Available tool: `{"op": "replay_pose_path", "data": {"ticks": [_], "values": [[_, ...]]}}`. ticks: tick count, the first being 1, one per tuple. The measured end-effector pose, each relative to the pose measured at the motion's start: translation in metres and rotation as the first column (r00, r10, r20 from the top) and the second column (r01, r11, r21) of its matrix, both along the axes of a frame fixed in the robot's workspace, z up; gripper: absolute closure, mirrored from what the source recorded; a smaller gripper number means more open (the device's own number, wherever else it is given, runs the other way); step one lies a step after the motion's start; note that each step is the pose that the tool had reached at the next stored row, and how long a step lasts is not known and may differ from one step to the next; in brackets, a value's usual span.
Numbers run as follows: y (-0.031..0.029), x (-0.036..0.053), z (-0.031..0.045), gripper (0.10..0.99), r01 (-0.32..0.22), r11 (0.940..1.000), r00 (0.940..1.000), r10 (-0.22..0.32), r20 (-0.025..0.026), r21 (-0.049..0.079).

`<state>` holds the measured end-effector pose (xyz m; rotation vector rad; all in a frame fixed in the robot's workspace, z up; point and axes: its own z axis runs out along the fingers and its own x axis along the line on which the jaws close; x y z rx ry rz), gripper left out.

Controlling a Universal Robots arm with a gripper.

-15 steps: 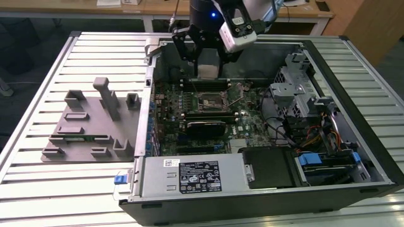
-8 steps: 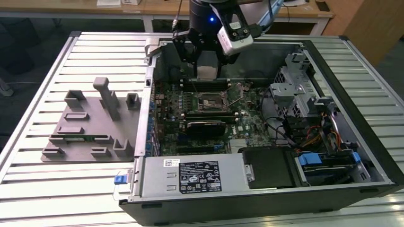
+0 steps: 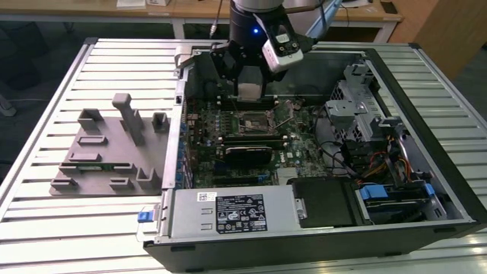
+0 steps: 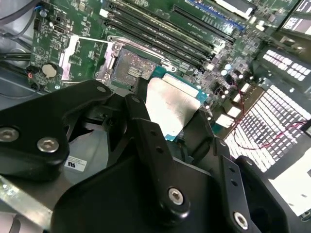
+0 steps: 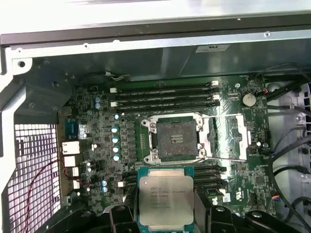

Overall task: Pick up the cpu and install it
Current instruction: 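Pick up the cpu and move it towards the insertion slot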

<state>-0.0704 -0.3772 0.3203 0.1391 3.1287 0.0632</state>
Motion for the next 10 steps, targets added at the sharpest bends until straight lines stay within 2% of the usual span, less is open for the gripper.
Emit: {"op": "replay_pose_path", "data": {"ticks": [5, 10], "values": [[0.0044, 0.0037, -0.0089, 0.545, 0.0, 1.0, 1.0, 0.0, -0.0045, 0.0], [0.0096, 0.0114, -0.0181, 0.545, 0.0, 1.0, 1.0, 0.0, -0.0091, 0.0]]}}
